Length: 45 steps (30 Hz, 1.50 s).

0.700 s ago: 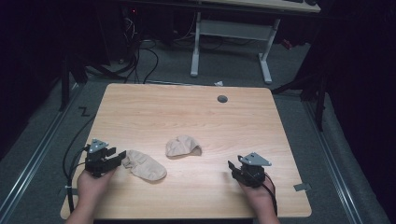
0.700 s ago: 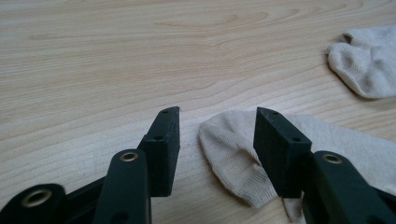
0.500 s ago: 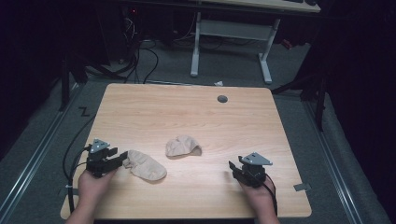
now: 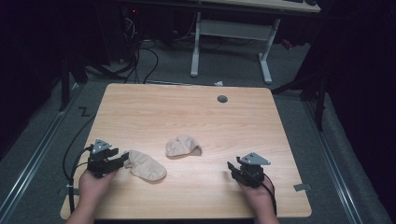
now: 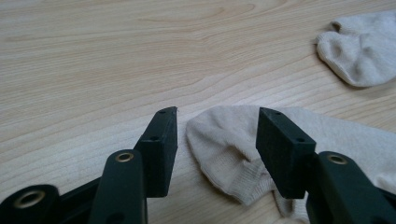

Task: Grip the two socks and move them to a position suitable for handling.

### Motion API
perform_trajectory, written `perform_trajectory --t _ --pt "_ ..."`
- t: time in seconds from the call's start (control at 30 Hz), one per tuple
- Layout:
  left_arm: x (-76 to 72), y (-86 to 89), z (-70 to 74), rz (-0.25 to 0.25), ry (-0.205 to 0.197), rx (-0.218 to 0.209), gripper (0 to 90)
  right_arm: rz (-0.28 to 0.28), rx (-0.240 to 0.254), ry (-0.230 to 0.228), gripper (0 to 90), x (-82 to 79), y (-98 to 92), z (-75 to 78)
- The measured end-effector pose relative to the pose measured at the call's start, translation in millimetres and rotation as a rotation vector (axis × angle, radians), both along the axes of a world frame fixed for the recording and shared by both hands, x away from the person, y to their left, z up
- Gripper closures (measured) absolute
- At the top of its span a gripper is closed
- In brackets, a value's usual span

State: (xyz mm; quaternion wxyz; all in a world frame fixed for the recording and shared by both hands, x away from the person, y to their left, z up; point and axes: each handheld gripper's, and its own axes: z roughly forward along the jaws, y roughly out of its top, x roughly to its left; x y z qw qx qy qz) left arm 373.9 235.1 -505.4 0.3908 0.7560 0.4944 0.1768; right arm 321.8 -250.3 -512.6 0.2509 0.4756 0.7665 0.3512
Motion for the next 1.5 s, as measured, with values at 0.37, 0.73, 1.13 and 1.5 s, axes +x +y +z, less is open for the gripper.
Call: perform_trajectory --t 0.37,0.73,1.13,1.5 --pt "-25.3 -45.6 13.1 -0.189 -0.035 0.027 70.3 0.019 -0.006 0.006 54.4 1.5 5.0 -0.4" --pt "-37.3 -89.5 8.5 -0.297 -0.011 0.053 86.9 0.034 -0.009 0.017 54.3 2.5 7.5 -1.7" --pt "-35.7 -111.3 -7.8 -0.347 0.029 0.107 88.1 0.035 -0.001 0.034 55.0 3.8 8.6 -3.1" --pt "-42.3 -110.2 -16.3 -0.364 0.066 0.122 88.3 0.049 -0.001 0.019 54.7 7.0 13.1 -1.0"
